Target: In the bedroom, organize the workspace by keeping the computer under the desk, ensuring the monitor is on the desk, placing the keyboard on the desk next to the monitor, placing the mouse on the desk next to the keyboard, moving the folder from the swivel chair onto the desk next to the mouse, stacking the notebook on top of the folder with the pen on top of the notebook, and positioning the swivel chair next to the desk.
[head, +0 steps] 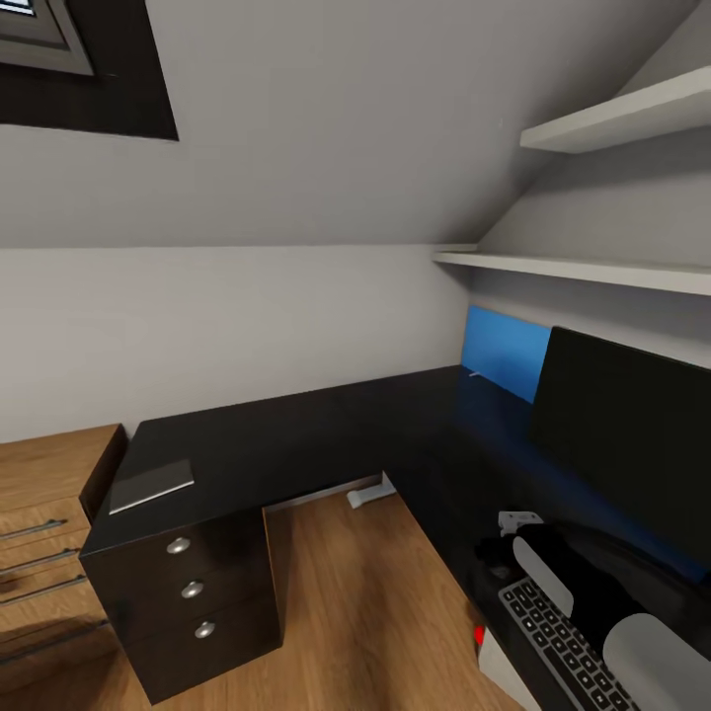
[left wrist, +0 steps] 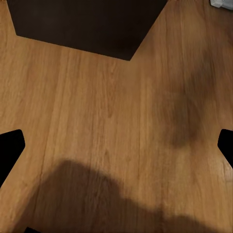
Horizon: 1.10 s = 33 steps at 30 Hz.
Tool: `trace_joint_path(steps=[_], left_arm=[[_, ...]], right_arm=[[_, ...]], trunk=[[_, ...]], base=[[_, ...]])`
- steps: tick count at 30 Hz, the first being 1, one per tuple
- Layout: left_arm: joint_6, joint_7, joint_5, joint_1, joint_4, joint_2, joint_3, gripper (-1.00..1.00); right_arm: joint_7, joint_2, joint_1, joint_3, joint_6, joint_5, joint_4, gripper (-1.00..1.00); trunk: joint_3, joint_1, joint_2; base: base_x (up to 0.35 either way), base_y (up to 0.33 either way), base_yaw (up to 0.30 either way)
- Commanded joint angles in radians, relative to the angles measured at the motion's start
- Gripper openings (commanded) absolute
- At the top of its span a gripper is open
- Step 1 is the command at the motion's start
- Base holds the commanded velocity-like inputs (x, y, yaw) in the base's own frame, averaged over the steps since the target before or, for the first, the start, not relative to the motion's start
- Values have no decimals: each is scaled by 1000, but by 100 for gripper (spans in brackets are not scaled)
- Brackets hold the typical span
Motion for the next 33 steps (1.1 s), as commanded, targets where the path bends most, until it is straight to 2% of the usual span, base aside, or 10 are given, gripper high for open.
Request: trace_joint_path(steps=[1,10,22,33], left_arm=[[-3,-2,11,0,0,1,-7,100],[-3,-2,11,0,0,1,-5,100],[-2,-1,11,0,0,0,-5,100],[-2,-1,11,0,0,1,-5,100]], right_arm=[[-10,-1,-1,6,1,-11,-2,100],[-9,0,-1,3,-6,-11,-20,100],[-13,2,-1,-2,-15,-13,-98,100],[-21,14,3,2,-114,-19,-163,100]], trunk=[[2,-4,7],[30,-38,70],[68,-84,154],[102,-127,231]], base=[[0,0,0],[0,0,0],[0,0,11],[0,0,211]])
